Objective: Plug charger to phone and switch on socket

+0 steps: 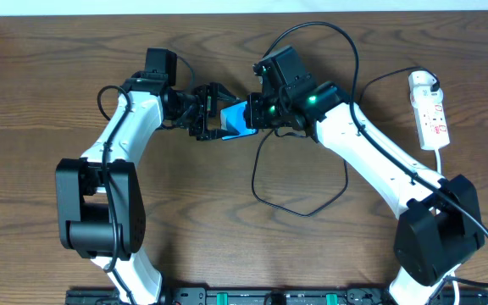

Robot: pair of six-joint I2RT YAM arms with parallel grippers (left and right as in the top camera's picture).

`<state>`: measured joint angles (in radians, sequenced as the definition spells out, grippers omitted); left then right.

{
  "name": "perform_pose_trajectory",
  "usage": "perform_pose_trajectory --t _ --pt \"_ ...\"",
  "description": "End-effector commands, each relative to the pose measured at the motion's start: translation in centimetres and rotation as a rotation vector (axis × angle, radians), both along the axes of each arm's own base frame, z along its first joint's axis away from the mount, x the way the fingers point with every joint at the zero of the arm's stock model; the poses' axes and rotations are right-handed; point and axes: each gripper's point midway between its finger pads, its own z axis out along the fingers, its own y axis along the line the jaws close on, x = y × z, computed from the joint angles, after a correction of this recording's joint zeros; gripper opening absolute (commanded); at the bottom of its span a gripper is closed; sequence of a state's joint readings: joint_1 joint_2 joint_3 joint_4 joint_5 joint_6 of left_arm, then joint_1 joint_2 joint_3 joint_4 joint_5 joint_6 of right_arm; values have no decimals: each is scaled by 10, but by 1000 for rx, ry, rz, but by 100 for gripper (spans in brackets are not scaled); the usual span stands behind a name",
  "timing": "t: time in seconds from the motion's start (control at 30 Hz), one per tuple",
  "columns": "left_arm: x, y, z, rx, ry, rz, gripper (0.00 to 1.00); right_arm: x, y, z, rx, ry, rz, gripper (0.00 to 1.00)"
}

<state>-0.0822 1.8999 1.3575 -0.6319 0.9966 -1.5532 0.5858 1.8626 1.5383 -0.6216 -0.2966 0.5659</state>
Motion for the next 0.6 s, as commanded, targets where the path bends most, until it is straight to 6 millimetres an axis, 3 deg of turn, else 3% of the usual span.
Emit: perform_pose_trajectory --t 0.0,0.33,0.57 --pt "3 -2 17 -19 -28 1 74 8 0 8 18 -28 3 1" --pt "3 -1 16 -8 -34 1 76 42 -50 25 53 -43 -131 1" --pt "34 -4 31 3 -355 -81 76 59 -68 35 154 -9 -205 1"
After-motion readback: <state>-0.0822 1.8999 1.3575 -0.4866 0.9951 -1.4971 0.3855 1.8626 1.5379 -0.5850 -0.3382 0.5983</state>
